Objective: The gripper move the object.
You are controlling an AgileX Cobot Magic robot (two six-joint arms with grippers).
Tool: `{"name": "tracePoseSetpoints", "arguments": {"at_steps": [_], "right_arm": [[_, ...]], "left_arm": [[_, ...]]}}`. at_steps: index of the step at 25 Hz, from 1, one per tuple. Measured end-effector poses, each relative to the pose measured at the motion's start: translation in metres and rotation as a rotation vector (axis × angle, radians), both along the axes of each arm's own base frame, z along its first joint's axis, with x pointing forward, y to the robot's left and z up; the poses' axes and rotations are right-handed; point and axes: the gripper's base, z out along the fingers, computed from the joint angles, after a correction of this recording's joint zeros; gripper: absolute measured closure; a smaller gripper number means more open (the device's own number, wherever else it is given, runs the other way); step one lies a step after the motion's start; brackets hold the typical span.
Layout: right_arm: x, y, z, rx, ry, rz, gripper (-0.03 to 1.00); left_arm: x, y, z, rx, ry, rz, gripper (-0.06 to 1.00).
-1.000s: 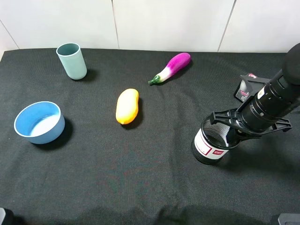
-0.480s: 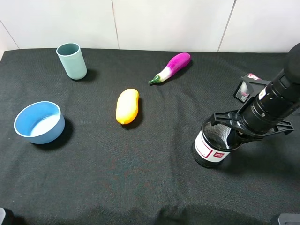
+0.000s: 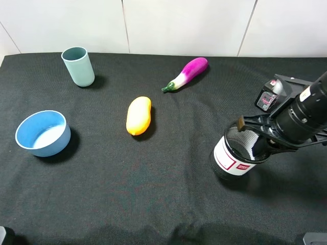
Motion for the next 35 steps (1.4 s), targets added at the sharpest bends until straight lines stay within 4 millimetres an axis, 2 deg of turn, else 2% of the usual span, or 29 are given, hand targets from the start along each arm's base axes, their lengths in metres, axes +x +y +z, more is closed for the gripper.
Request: {"name": "tracePoseSetpoints", "arguments": {"at_steps": [7,16,25,29,35], "right_arm": [[-0.007,0.000,0.013,-0.002,0.078,0.028,0.96],[0.012,0.007,0.055,-0.002,0.044,0.080,0.96],[0.029,0.006,0.081,-0.052,-0.064,0.115,0.96],[0.043,0.009,0.089,-0.074,-0.086,0.125,0.96],[0.076,0.017,0.094,-0.133,-0.092,0.155,0.96]], "left_arm": [[0.000,0.000,0.000,0.000,0.000,0.000,-0.05],[0.000,0.000,0.000,0.000,0.000,0.000,-0.05],[0.000,0.000,0.000,0.000,0.000,0.000,-0.05],[0.000,0.000,0.000,0.000,0.000,0.000,-0.05],[0.000,0.000,0.000,0.000,0.000,0.000,-0.05]]}}
